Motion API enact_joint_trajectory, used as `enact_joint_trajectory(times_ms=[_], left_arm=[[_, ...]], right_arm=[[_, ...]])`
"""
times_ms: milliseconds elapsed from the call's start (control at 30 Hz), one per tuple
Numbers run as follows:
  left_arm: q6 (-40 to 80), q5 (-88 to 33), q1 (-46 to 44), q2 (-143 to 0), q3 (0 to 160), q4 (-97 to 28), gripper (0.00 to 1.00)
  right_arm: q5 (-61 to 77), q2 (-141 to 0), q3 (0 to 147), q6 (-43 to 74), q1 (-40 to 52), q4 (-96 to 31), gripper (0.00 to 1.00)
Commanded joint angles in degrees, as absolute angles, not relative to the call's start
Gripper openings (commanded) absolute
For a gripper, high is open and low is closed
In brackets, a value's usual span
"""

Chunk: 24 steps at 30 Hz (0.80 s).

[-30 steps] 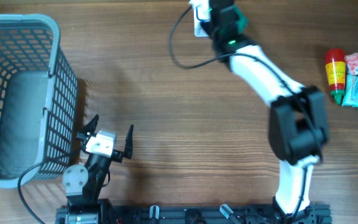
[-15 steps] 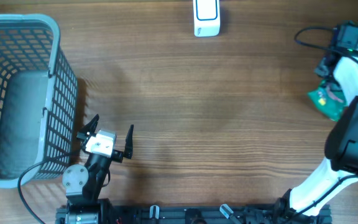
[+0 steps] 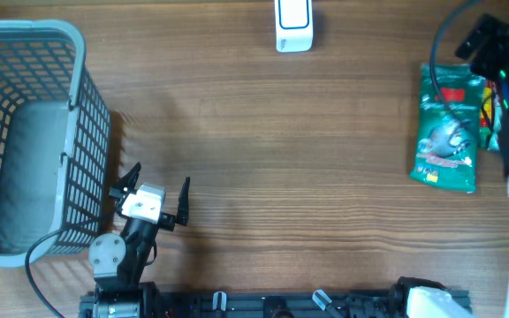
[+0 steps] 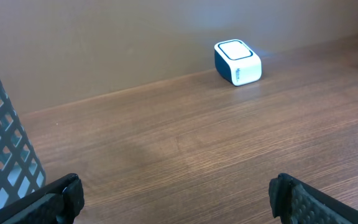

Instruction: Scan the item barcode

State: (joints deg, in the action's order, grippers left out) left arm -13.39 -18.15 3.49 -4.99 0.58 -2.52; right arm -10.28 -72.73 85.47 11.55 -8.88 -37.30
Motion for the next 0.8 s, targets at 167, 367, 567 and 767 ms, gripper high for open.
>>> enact_joint_trajectory(times_ms=[167, 367, 567, 767], left_arm=[[-12.82, -19.05, 3.22, -4.89, 0.34, -2.57, 1.00], [-12.82, -19.05, 3.22, -4.89, 0.34, -2.57, 1.00], [-12.82, -19.05, 3.22, -4.89, 0.34, -2.57, 1.00], [-12.82, -19.05, 3.22, -4.89, 0.34, -2.57, 1.00]], right_arm=[[12.95, -56.40, 85.38, 15.22, -3.55, -53.71, 1.00], [12.75, -53.82, 85.34, 21.58, -3.55, -63.81, 0.99], [9.74, -55.44, 84.93, 19.25, -3.55, -67.13, 1.00], [9.58, -48.71, 76.53, 14.92, -3.55, -51.40, 1.00]])
